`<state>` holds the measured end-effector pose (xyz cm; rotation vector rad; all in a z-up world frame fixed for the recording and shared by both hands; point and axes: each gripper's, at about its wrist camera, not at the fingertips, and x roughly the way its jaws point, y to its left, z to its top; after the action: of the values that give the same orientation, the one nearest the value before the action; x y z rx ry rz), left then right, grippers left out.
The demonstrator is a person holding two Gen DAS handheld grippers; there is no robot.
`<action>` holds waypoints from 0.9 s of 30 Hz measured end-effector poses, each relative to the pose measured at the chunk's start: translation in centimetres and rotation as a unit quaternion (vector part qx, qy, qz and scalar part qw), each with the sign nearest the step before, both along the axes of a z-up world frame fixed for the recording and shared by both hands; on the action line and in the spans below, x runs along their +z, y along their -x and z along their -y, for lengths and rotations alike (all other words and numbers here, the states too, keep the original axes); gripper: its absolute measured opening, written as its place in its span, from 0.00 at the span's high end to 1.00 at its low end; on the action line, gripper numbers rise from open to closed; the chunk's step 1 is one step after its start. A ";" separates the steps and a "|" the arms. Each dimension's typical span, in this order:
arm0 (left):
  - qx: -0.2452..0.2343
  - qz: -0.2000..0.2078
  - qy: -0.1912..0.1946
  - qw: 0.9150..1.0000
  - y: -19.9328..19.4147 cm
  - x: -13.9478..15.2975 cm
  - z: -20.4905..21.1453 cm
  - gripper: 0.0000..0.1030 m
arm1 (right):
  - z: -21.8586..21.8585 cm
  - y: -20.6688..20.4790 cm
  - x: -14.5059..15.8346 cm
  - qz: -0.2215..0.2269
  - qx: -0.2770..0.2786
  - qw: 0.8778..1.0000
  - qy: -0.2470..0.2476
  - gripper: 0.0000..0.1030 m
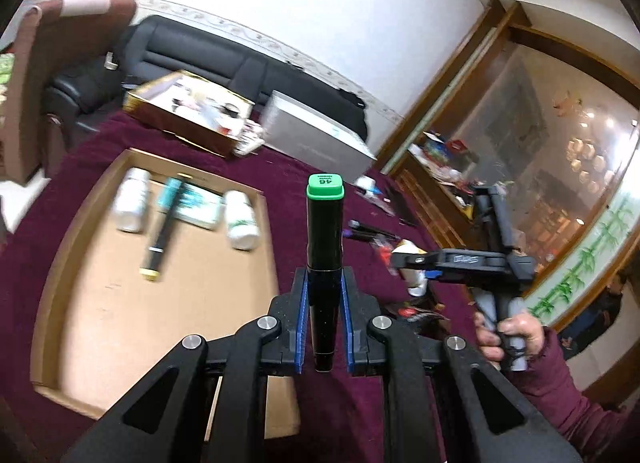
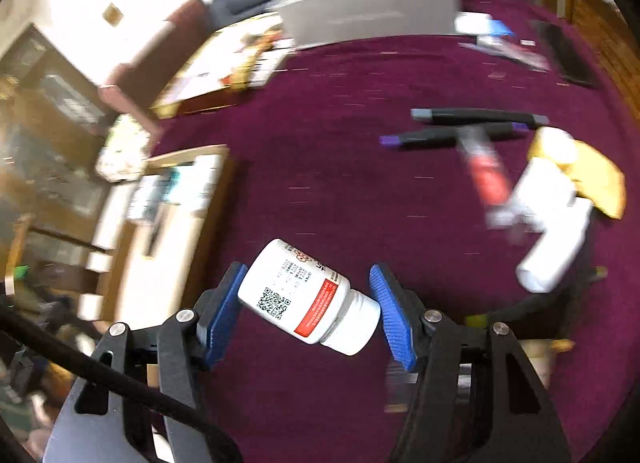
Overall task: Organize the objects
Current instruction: 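Place the marker and red-labelled bottle into the cardboard tray, open both grippers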
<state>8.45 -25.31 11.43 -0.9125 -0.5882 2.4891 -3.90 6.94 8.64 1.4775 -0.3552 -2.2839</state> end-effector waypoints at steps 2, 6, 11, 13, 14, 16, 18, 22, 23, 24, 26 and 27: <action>0.019 0.007 0.026 0.999 0.1 0.1 1.6 0.89 | 3.0 0.2 0.5 0.003 0.026 0.999 0.029 0.39; 0.040 0.048 0.060 0.996 1.7 -1.2 4.6 0.89 | 9.7 0.4 -0.2 0.014 0.066 0.997 0.044 0.39; 0.062 0.112 0.104 0.986 5.0 -4.5 7.4 0.88 | 16.2 1.5 -3.2 0.052 0.092 0.993 0.052 0.39; 0.064 0.132 0.091 0.985 6.6 -5.7 8.7 0.88 | 18.5 2.0 -4.4 0.061 0.095 0.993 0.045 0.39; 0.065 0.137 0.093 0.984 6.9 -6.0 8.9 0.89 | 19.6 2.3 -5.1 0.063 0.095 0.993 0.036 0.39; 0.070 0.149 0.103 0.981 8.4 -6.9 9.3 0.89 | 20.9 3.0 -6.0 0.064 0.090 0.994 0.018 0.39; 0.069 0.161 0.100 0.980 9.4 -7.8 9.7 0.89 | 21.7 3.7 -6.9 0.066 0.083 0.994 0.006 0.39; 0.074 0.184 0.105 0.974 11.0 -9.5 10.1 0.89 | 22.6 4.2 -7.1 0.050 0.074 0.996 -0.024 0.39; 0.074 0.189 0.107 0.973 11.3 -9.9 10.0 0.89 | 22.8 4.2 -7.1 0.046 0.073 0.996 -0.030 0.39; 0.073 0.190 0.110 0.973 11.3 -9.9 9.8 0.89 | 23.0 4.3 -7.1 0.042 0.073 0.996 -0.035 0.39; 0.075 0.184 0.128 0.972 11.3 -10.1 9.3 0.89 | 23.3 4.2 -7.2 0.036 0.073 0.996 -0.046 0.39; 0.075 0.184 0.132 0.971 11.2 -10.0 9.2 0.89 | 23.1 4.1 -7.1 0.031 0.074 0.995 -0.052 0.39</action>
<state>-2.77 -34.48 1.40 -1.5041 -0.4571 2.5894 -7.96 -16.16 1.52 1.5724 -0.1393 -2.1733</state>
